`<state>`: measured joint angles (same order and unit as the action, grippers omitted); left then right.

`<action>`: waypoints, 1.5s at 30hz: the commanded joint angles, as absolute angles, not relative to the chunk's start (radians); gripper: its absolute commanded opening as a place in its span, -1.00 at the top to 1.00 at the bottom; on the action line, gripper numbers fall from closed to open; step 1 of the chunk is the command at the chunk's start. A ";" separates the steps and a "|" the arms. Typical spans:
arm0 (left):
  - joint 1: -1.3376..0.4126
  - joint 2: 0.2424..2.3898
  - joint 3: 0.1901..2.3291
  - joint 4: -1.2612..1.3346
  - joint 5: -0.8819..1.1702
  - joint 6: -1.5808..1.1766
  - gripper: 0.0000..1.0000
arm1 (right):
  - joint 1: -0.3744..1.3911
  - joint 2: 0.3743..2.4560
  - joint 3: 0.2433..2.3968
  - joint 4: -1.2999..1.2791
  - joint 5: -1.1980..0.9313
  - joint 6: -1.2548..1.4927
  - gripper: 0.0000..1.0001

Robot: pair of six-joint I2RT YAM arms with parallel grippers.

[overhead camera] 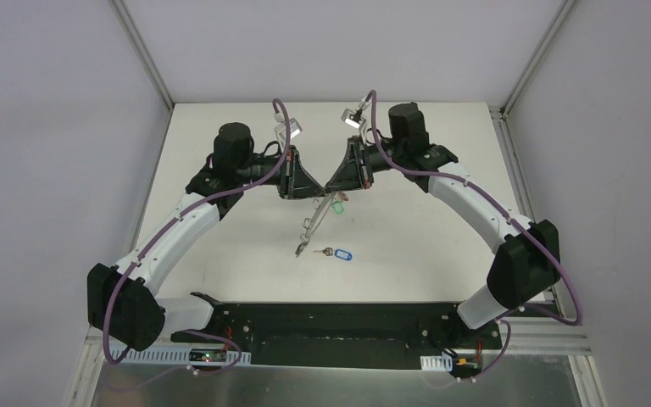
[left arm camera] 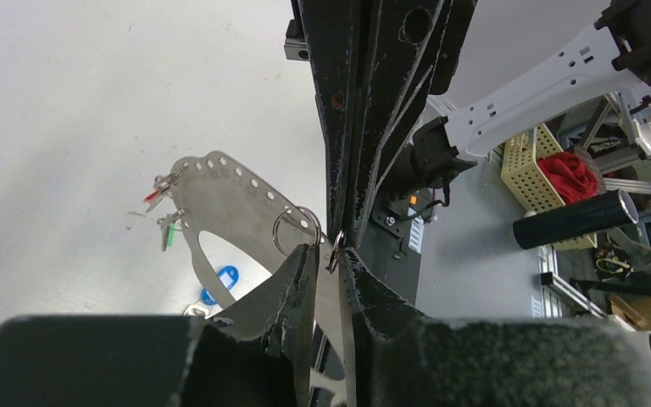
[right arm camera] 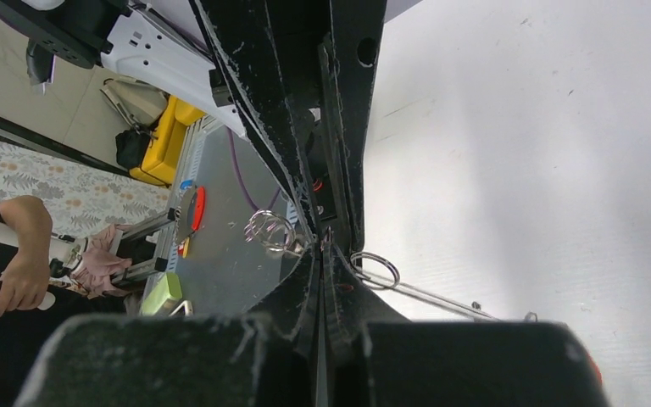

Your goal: Put the keys on the keyring

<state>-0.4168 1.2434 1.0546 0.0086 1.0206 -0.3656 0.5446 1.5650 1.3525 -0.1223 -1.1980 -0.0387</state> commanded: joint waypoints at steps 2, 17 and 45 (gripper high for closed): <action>-0.417 1.212 1.044 0.138 1.074 -0.429 0.65 | 0.535 1.543 1.349 -0.026 -1.219 0.025 1.00; -0.413 1.207 1.102 -0.092 1.018 -0.295 1.00 | 0.500 1.534 1.300 0.064 -1.215 0.065 0.90; -0.522 1.211 1.303 -0.705 0.498 0.215 1.00 | 0.479 1.430 1.262 -0.304 -0.826 -0.306 -0.61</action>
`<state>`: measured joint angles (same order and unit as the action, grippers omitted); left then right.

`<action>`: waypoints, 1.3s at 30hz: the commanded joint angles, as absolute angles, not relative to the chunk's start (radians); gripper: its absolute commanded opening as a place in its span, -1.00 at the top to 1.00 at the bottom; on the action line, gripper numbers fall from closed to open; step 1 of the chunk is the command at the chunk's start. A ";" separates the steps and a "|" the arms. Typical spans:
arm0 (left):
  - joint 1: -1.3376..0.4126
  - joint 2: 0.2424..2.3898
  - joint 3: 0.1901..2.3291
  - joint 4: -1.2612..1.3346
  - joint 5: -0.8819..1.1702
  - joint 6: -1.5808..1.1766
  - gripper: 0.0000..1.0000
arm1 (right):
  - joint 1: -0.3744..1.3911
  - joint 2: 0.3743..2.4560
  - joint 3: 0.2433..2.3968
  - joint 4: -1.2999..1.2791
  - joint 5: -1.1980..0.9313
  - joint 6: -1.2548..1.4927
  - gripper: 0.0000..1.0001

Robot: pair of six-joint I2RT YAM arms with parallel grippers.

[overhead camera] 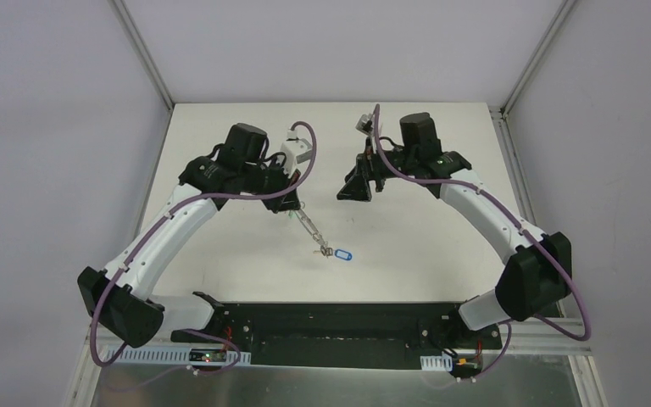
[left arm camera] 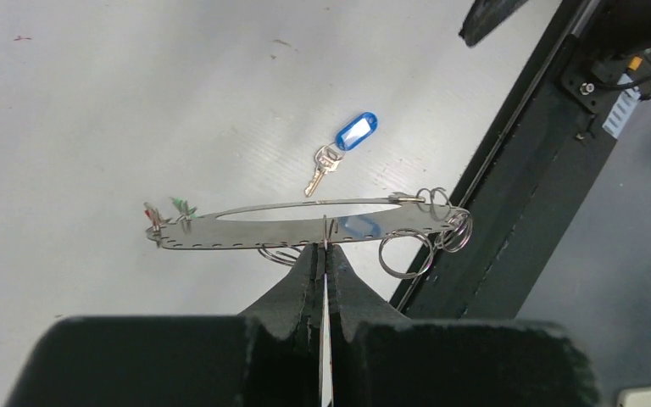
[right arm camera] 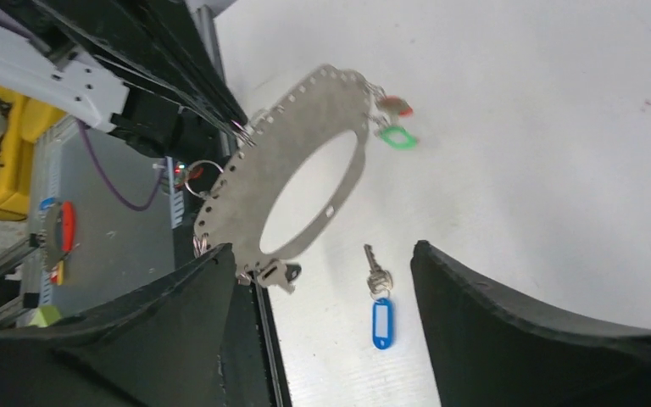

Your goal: Put the keys on the keyring

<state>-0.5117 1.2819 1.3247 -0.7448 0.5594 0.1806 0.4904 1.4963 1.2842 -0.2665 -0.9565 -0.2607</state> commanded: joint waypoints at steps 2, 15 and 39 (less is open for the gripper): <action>-0.522 1.195 1.293 -0.710 0.493 0.222 1.00 | 0.478 1.428 1.252 -0.328 -0.763 -0.308 -0.70; -0.520 1.059 1.172 -0.746 0.369 0.294 1.00 | 0.558 1.559 1.199 -0.533 -0.650 -0.502 -0.99; -0.465 0.775 1.004 -0.981 0.272 0.360 1.00 | 0.992 1.797 1.126 -0.390 -0.164 -0.656 -0.25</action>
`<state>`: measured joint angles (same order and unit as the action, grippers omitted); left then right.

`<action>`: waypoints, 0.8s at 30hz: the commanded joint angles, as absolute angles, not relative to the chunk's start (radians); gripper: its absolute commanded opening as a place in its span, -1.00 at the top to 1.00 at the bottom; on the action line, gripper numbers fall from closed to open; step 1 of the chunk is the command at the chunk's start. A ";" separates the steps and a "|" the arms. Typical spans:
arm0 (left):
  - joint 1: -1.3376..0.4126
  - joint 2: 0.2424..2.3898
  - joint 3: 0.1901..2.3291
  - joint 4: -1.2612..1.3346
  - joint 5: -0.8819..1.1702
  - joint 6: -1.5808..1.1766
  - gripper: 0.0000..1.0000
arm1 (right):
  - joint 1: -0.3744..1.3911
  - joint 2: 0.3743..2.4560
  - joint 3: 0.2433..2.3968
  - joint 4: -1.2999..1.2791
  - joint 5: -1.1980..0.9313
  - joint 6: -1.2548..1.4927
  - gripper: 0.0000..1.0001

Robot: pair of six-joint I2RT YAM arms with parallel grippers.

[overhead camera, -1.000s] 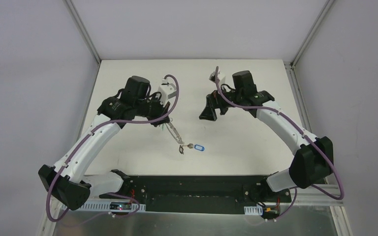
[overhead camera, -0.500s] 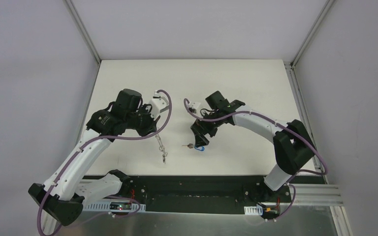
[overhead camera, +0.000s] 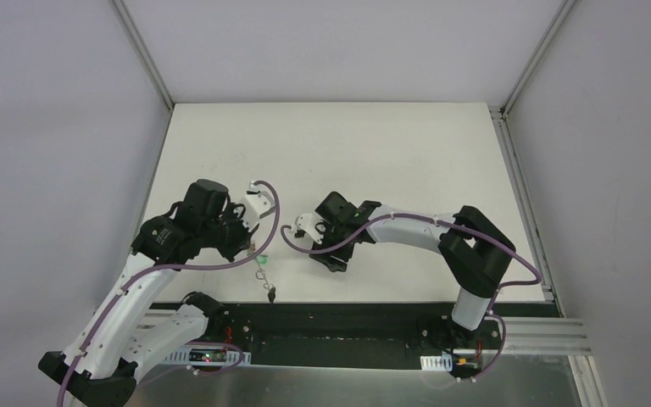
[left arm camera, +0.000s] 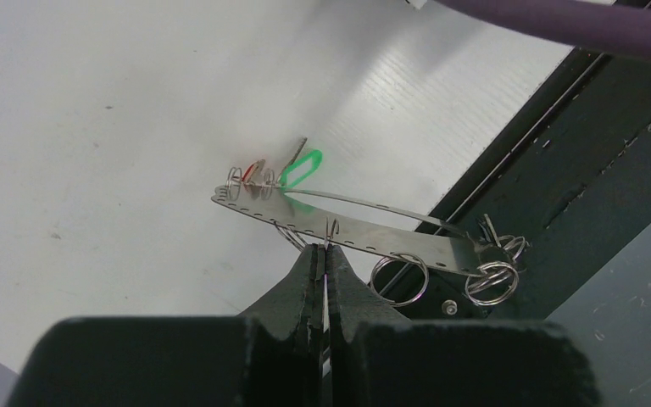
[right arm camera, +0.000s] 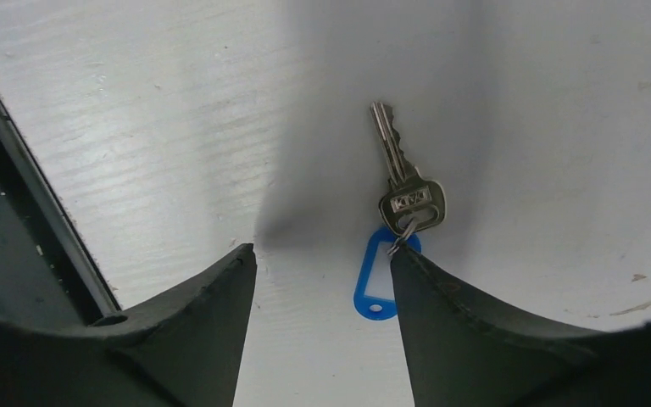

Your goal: Put the keys on the keyring

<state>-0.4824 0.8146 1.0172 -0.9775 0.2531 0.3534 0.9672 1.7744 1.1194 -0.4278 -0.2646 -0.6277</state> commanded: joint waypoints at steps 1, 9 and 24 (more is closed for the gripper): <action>-0.460 0.766 0.998 -0.978 0.277 0.359 1.00 | 0.998 1.803 1.131 -0.387 -0.150 -0.657 -0.21; -0.414 0.708 0.968 -0.970 0.333 0.352 1.00 | 1.011 1.772 1.132 -0.377 -0.108 -0.666 -0.05; -0.310 0.643 0.955 -0.976 0.444 0.342 1.00 | 0.946 1.663 1.153 -0.391 -0.205 -0.638 0.07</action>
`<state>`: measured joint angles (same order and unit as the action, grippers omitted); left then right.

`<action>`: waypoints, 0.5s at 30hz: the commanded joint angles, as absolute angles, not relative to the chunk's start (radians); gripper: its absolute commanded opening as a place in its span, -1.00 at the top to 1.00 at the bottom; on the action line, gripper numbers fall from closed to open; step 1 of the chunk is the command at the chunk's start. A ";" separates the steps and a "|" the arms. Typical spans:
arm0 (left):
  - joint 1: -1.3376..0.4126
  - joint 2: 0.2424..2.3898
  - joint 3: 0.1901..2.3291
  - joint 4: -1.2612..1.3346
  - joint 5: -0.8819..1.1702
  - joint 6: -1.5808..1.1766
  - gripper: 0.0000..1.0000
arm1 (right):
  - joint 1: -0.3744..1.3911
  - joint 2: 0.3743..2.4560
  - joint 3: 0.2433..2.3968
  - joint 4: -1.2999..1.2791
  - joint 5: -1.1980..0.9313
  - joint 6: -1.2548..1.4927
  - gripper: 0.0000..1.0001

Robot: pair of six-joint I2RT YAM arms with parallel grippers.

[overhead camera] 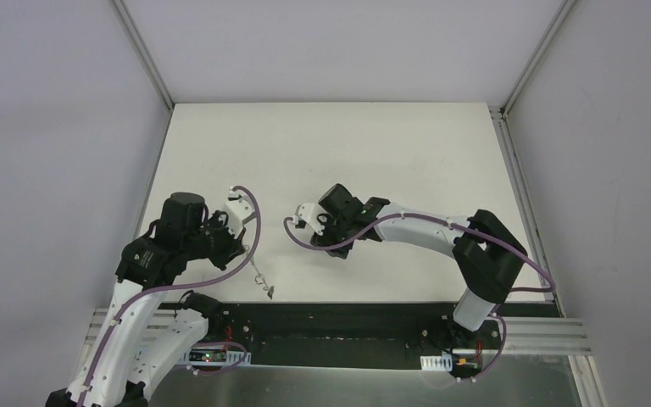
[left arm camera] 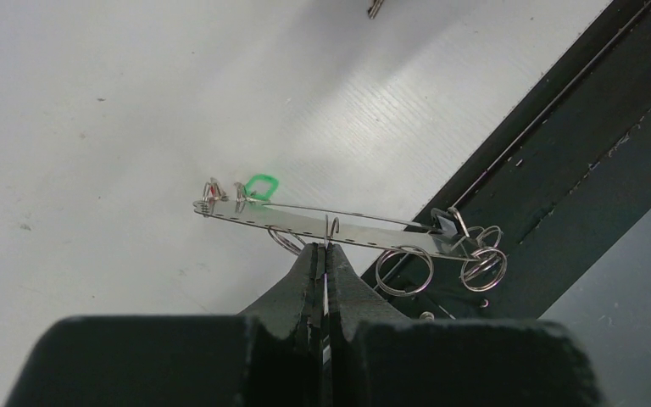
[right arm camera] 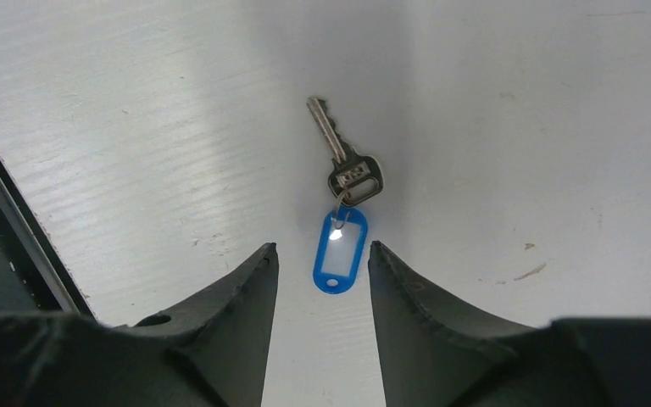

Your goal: Put the keys on the keyring

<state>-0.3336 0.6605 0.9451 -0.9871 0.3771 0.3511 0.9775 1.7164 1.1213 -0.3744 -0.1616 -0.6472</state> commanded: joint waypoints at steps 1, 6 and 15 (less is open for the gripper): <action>-0.307 0.646 0.960 -0.980 0.451 0.339 1.00 | 0.945 1.668 1.160 -0.399 -0.212 -0.638 0.07; -0.293 0.665 0.975 -0.990 0.495 0.334 1.00 | 0.945 1.704 1.182 -0.401 -0.226 -0.647 0.07; -0.288 0.663 0.966 -0.976 0.509 0.331 1.00 | 0.944 1.766 1.200 -0.402 -0.218 -0.665 0.09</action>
<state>-0.2989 0.6655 0.9451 -0.9924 0.4656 0.3412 0.9413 1.7432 1.1679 -0.3874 -0.2180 -0.6476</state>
